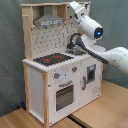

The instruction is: Play with the kitchen

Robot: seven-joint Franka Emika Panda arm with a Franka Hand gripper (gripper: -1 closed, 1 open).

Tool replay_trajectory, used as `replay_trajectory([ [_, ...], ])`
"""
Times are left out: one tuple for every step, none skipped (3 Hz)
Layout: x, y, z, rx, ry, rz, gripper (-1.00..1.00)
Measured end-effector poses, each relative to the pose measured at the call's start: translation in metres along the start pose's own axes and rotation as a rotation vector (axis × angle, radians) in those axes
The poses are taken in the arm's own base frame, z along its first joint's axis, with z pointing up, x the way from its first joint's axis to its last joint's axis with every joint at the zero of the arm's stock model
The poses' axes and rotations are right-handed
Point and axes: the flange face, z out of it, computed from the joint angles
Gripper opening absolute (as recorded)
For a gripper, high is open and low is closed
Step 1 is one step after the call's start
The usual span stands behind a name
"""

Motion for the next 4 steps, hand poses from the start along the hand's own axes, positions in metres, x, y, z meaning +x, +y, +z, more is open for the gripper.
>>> replay_trajectory([
  [0.002,0.004,-0.001,0.006,-0.046,0.048,1.0],
  [0.001,0.004,-0.001,0.022,-0.11,0.106,1.0],
  [-0.003,0.002,0.001,0.04,-0.177,0.155,1.0],
  [-0.01,-0.006,0.006,0.071,-0.263,0.21,1.0],
])
